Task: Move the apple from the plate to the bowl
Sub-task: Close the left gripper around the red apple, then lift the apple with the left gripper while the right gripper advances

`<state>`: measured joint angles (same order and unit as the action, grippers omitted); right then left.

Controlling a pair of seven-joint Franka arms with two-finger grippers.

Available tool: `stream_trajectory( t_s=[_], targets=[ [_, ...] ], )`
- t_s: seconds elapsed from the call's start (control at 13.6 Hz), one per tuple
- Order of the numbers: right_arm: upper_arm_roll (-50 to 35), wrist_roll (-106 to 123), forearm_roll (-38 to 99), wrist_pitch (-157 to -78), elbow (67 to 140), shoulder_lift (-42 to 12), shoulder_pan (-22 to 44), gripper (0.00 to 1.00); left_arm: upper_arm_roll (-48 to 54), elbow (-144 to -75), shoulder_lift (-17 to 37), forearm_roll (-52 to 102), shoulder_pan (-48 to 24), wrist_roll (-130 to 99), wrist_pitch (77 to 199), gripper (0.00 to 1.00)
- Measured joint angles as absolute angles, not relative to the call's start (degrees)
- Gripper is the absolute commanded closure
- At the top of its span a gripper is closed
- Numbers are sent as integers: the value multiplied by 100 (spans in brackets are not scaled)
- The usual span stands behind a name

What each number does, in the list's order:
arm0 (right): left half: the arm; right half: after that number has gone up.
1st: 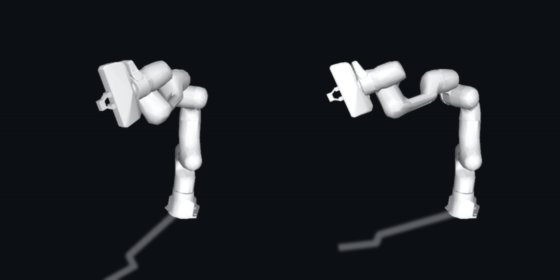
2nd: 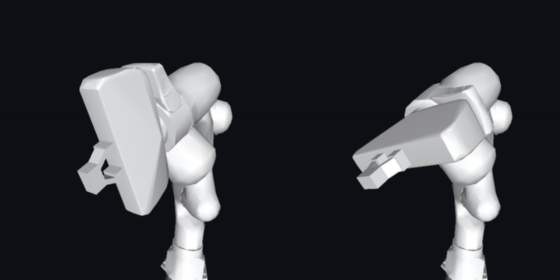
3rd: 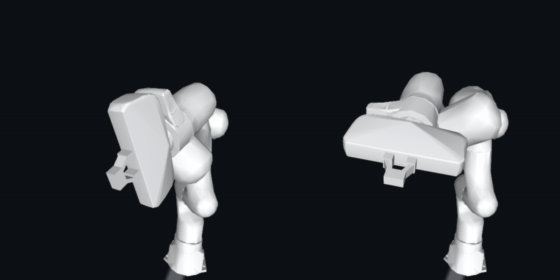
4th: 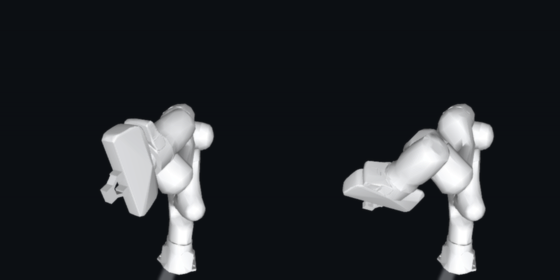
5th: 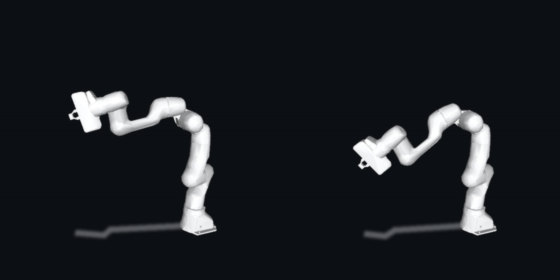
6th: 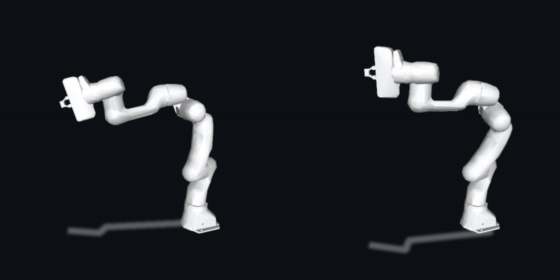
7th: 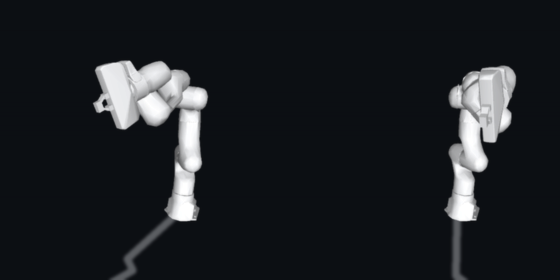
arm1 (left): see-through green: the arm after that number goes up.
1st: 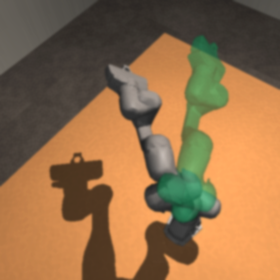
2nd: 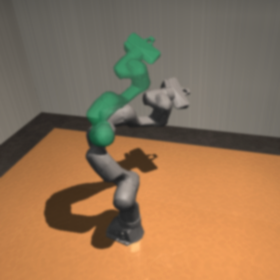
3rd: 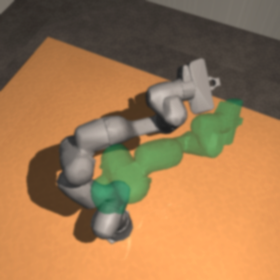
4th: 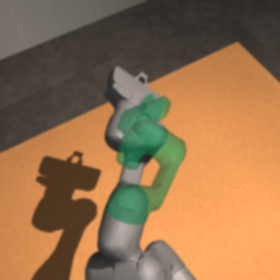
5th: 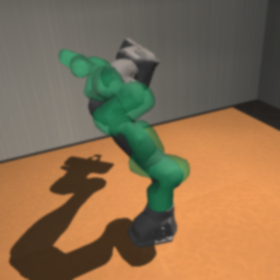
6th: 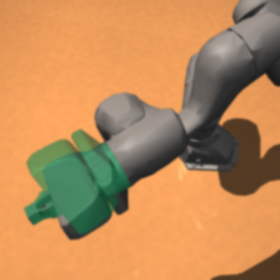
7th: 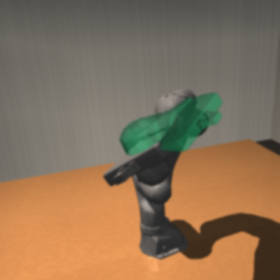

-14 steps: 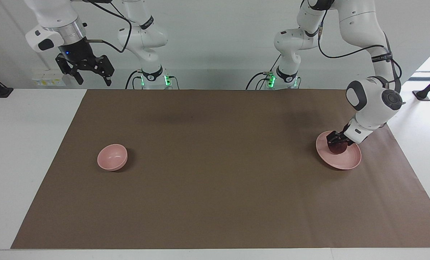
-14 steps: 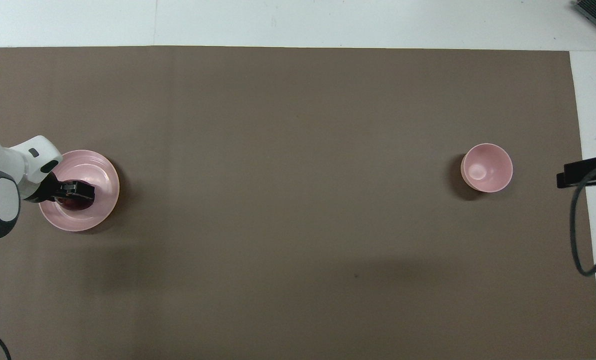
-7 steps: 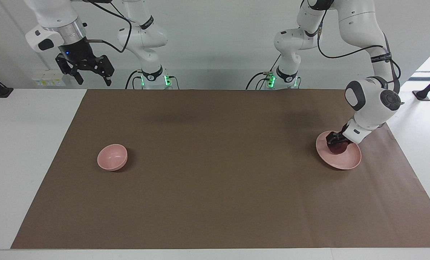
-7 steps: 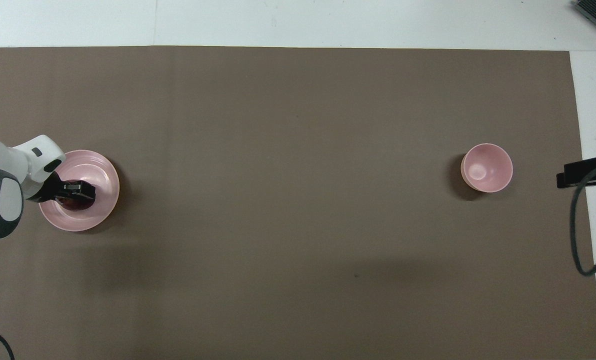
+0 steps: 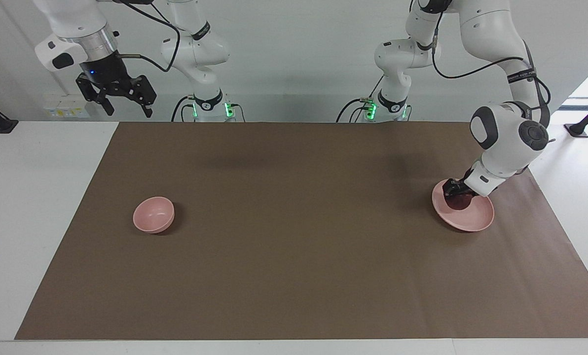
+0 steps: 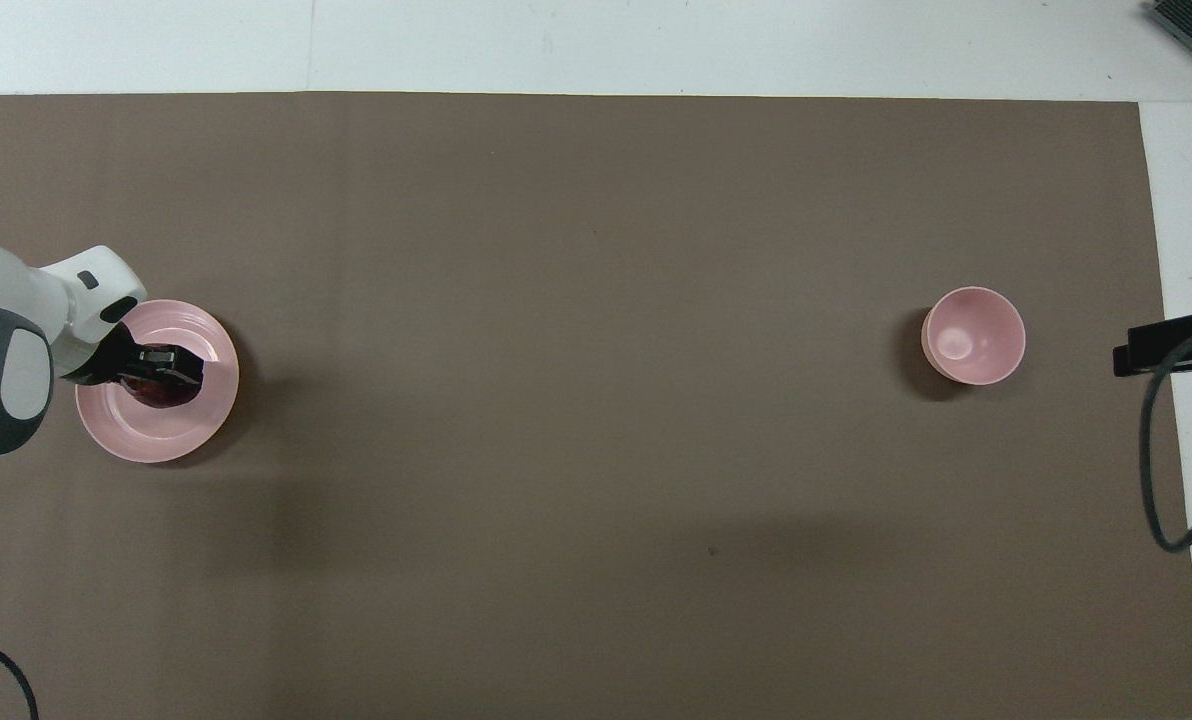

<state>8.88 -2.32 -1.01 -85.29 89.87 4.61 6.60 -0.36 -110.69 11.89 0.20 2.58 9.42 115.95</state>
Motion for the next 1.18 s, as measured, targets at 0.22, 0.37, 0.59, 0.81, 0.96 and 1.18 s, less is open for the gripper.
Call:
stream_trajectory(
  t_s=[0.22, 0.37, 0.59, 0.81, 0.96, 1.18],
  targets=[
    [888, -232, -101, -8529, 8987, 461, 660, 0, -27, -10335, 1233, 20, -148, 910, 11356, 100],
    [888, -232, -101, -8529, 8988, 461, 660, 0, -23, -9925, 1269, 21, -391, 891, 11359, 100],
    [888, -232, -101, -8529, 8987, 461, 660, 0, -15, -9554, 1291, 21, -581, 866, 11297, 100],
    [888, -232, -101, -8529, 8987, 461, 661, 0, -5, -9403, 1286, 20, -693, 847, 10655, 100],
    [883, -232, -101, -8529, 8987, 467, 684, 0, 4, -9204, 1278, 61, -736, 609, 10084, 100],
    [880, -232, -101, -8529, 8987, 487, 722, 0, 7, -8885, 1269, 400, -739, 456, 9618, 100]
  ],
)
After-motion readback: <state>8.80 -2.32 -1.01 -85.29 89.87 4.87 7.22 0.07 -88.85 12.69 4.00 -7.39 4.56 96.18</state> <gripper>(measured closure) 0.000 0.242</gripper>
